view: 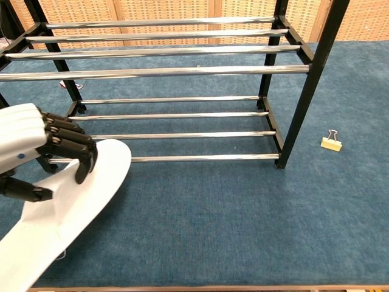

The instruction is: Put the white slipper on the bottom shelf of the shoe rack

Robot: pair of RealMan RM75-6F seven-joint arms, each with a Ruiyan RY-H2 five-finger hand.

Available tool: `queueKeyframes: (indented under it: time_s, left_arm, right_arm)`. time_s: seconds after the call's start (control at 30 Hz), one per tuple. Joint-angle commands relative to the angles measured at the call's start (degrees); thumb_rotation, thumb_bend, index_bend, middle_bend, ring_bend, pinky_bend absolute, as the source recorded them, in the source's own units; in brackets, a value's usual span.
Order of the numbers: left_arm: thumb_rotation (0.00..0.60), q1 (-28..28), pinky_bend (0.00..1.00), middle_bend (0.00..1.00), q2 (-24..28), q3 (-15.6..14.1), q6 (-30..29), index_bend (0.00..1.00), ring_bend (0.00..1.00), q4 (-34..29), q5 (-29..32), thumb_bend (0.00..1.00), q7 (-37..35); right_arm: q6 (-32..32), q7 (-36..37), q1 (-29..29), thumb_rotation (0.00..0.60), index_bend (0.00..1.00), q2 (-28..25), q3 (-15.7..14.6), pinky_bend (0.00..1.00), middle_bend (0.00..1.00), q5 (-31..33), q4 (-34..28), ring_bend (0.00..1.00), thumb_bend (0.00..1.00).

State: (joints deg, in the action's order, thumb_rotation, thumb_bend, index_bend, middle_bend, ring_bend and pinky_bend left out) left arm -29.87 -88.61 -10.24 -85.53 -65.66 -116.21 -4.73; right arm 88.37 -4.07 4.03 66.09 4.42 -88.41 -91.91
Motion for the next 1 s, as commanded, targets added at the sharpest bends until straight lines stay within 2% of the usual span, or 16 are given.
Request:
queueKeyframes:
  time_s: [0.03, 0.43, 1.0]
  left_arm:
    - [0.6, -1.18, 0.53, 0.52, -1.44, 1.42, 2.53, 0.72, 0.47, -0.63, 1.83, 0.47, 0.74]
    - [0.6, -3.76, 0.53, 0.52, -4.62, 5.22, 10.0, 0.72, 0.47, -0.59, 8.89, 0.47, 0.46]
    - [0.6, -6.31, 0.53, 0.52, -11.36, 13.4, 16.98, 0.72, 0.47, 2.13, 20.13, 0.47, 8.74]
  right_arm:
    - [0.0, 0.0, 0.0, 0.6, 0.0, 0.0, 0.0, 0.0, 0.0, 0.0, 0.0, 0.0, 0.0]
    - [0.0, 0.0, 0.0, 0.6, 0.0, 0.0, 0.0, 0.0, 0.0, 0.0, 0.0, 0.0, 0.0]
    - [0.0, 0.0, 0.0, 0.6, 0.0, 0.0, 0.0, 0.0, 0.0, 0.0, 0.0, 0.0, 0.0]
